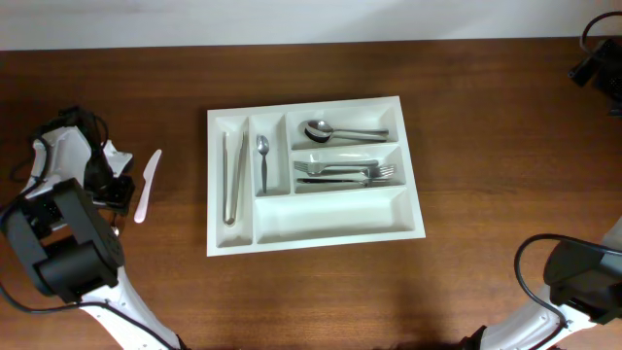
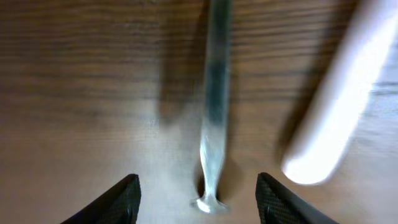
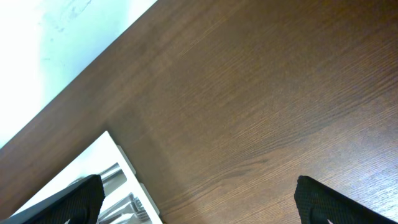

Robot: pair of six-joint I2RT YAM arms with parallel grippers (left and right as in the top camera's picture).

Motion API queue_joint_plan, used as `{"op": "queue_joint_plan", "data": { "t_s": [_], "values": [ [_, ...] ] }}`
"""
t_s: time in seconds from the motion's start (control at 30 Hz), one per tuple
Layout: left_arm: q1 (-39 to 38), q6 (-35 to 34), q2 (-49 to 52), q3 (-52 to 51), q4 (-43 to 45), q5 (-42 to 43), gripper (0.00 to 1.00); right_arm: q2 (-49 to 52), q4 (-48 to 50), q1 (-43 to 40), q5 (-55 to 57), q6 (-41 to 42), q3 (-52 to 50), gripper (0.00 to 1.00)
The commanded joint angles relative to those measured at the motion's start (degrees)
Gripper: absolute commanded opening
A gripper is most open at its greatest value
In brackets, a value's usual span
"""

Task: Pack container
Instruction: 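Return the left gripper and grasp the thin metal teaspoon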

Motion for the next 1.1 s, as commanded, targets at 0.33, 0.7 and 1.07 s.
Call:
{"op": "queue_joint_plan", "data": {
  "t_s": [0.33, 0.7, 1.07],
  "values": [
    [1.9, 9.5, 1.8, 0.5, 2.1, 9.8, 0.54, -0.3, 0.0, -0.1, -0.1, 0.4, -0.2, 0.99],
    [2.6, 9.5, 1.8, -0.2, 3.4, 9.6, 0.42, -0.3, 0.0, -0.1, -0.1, 0.4, -0.2, 0.99],
    [3.2, 9.5, 1.8, -0.2, 3.3, 10.6, 0.10, -0.3, 0.0, -0.1, -0.1, 0.4, -0.2, 0.99]
  ]
}}
